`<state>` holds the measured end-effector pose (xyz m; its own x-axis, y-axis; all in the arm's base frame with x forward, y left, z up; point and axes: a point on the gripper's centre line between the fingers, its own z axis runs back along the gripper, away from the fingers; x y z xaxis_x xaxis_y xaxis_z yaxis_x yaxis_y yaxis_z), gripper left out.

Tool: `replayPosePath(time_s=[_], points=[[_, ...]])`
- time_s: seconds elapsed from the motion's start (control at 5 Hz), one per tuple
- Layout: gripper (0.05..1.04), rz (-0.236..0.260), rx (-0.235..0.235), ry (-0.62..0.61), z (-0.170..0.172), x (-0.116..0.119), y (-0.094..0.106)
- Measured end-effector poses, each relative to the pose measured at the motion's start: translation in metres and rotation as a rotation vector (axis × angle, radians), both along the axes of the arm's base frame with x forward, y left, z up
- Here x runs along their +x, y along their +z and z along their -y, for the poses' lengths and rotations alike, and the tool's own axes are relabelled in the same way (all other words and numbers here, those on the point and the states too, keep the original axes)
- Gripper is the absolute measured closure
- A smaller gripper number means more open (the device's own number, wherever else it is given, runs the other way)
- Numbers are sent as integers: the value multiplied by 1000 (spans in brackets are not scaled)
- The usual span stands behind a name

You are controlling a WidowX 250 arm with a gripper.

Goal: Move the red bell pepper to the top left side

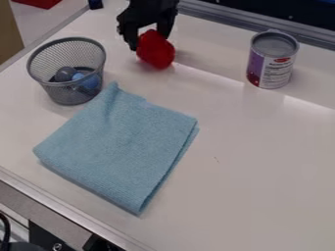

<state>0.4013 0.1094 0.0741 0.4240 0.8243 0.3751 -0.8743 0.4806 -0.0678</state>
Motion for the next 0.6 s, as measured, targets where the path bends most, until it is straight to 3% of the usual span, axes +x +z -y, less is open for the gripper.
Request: replayPosePath(time_s=[0.2, 0.4, 0.6], points=[[83, 45, 18, -64, 16, -4, 21], [83, 63, 3, -101, 27, -14, 34], [83, 46, -11, -225, 42, -27, 33]])
